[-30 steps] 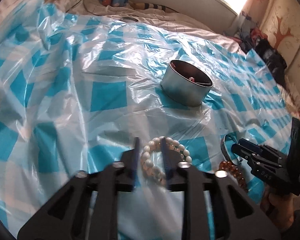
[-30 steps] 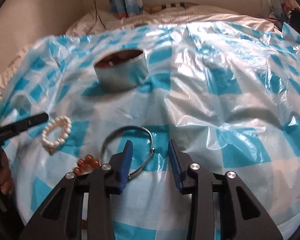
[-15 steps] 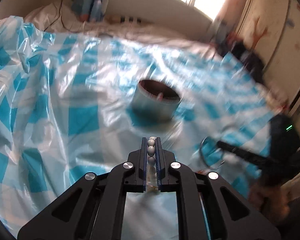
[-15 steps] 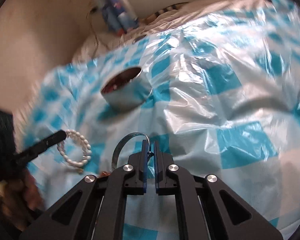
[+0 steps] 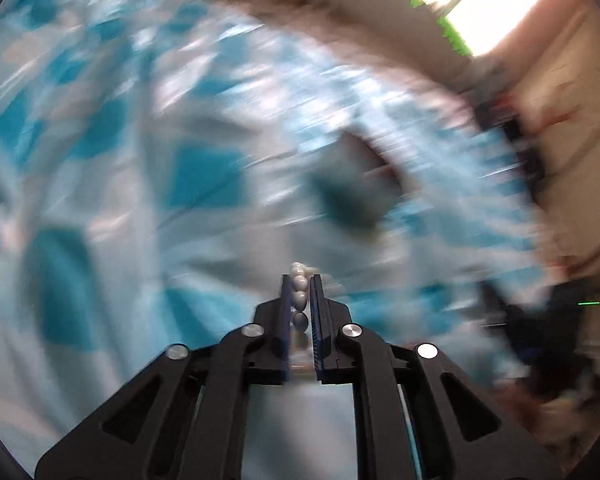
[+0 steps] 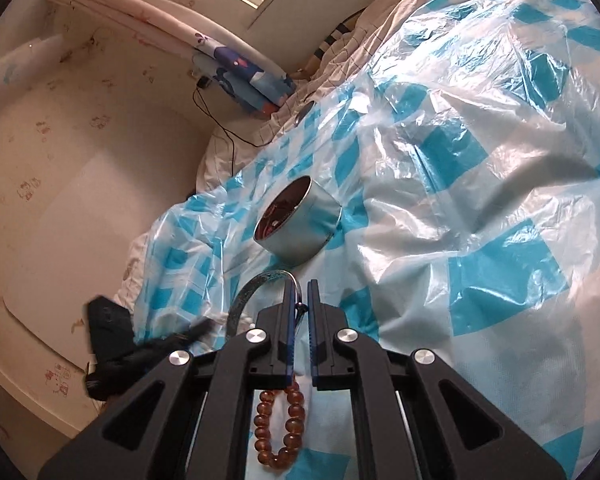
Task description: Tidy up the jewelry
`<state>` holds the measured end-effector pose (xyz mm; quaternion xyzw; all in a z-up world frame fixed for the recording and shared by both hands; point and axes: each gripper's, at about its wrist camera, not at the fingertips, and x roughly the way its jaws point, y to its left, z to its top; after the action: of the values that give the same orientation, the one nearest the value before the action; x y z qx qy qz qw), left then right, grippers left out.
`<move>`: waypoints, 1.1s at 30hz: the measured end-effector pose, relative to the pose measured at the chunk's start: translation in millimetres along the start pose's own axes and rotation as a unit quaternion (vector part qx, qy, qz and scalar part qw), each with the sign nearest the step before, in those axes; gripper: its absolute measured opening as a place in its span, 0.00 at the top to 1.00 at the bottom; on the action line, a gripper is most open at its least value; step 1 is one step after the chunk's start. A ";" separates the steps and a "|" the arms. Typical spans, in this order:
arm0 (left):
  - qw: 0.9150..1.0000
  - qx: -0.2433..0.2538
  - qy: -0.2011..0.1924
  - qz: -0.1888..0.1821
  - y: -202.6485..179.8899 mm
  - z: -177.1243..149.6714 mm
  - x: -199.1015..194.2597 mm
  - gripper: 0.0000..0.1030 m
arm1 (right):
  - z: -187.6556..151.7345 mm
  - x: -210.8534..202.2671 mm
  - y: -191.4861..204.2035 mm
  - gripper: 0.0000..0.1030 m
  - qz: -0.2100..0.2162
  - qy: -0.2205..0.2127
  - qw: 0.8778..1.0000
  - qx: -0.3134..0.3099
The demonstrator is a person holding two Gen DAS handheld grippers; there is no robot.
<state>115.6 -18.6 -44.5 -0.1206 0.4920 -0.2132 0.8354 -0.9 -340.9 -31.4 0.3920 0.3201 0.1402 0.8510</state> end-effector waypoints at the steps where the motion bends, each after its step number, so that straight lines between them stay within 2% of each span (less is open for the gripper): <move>1: 1.000 0.001 0.005 0.018 1.4 -0.1 3.1 0.91 | -0.3 1.3 1.4 0.93 -0.003 0.001 1.000 -0.004; 5: 0.998 0.033 -0.021 0.055 -8.0 -0.4 -6.7 0.66 | 0.1 0.0 -0.6 0.93 0.001 -0.001 1.000 -0.002; 8: 0.997 0.041 -0.011 0.057 -11.7 0.1 -2.9 0.60 | 0.1 0.2 -1.3 0.93 0.009 0.001 1.000 0.003; 12: 0.999 0.016 0.006 0.032 -3.8 5.2 6.8 0.53 | 0.1 1.6 -2.5 0.93 0.016 0.004 1.000 0.008; 13: 0.999 0.017 0.008 0.028 -1.9 6.4 8.2 0.55 | 0.1 2.9 -3.1 0.93 0.013 0.006 1.000 0.008; 14: 1.000 0.020 0.009 0.022 -1.6 7.1 9.2 0.84 | -0.1 4.2 -3.5 0.93 0.011 0.007 1.000 0.009; 15: 1.000 0.023 0.013 0.015 -2.1 7.1 9.2 0.94 | -0.2 5.8 -3.9 0.93 0.010 0.009 1.000 0.011; 18: 1.000 0.024 -0.011 -0.007 -4.8 7.8 -1.0 0.94 | 0.1 7.4 -5.7 0.92 0.011 0.010 1.000 0.015; 23: 0.996 -0.015 -0.046 -0.074 3.9 11.6 -17.5 0.94 | 0.2 7.6 -7.1 0.92 0.010 0.009 1.000 0.018; 27: 0.991 -0.021 -0.062 -0.119 0.7 13.7 -23.8 0.94 | -0.2 11.2 -4.6 0.92 -0.030 0.021 0.999 0.005; 28: 0.989 -0.022 -0.064 -0.130 -0.2 13.7 -24.9 0.94 | -0.8 11.5 -5.4 0.89 -0.040 0.023 0.999 0.003; 29: 0.987 -0.023 -0.068 -0.143 -0.9 13.8 -26.1 0.94 | -1.4 11.5 -4.7 0.71 -0.059 0.026 0.998 -0.002; 30: 0.985 -0.023 -0.071 -0.153 -2.2 13.7 -28.1 0.94 | -2.6 11.8 -2.8 0.63 -0.078 0.026 0.997 -0.011; 31: 0.984 -0.021 -0.075 -0.163 -3.9 13.4 -30.3 0.94 | -4.4 12.9 1.7 0.60 -0.096 0.030 0.994 -0.028; 33: 0.981 -0.020 -0.080 -0.174 -6.5 12.7 -33.5 0.94 | -9.5 21.7 11.6 0.60 -0.146 0.045 0.986 -0.072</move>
<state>110.9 -8.5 -9.8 -0.2375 0.3996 -0.3348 0.8196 9.5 -317.2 -36.6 0.2725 0.4006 0.0544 0.8731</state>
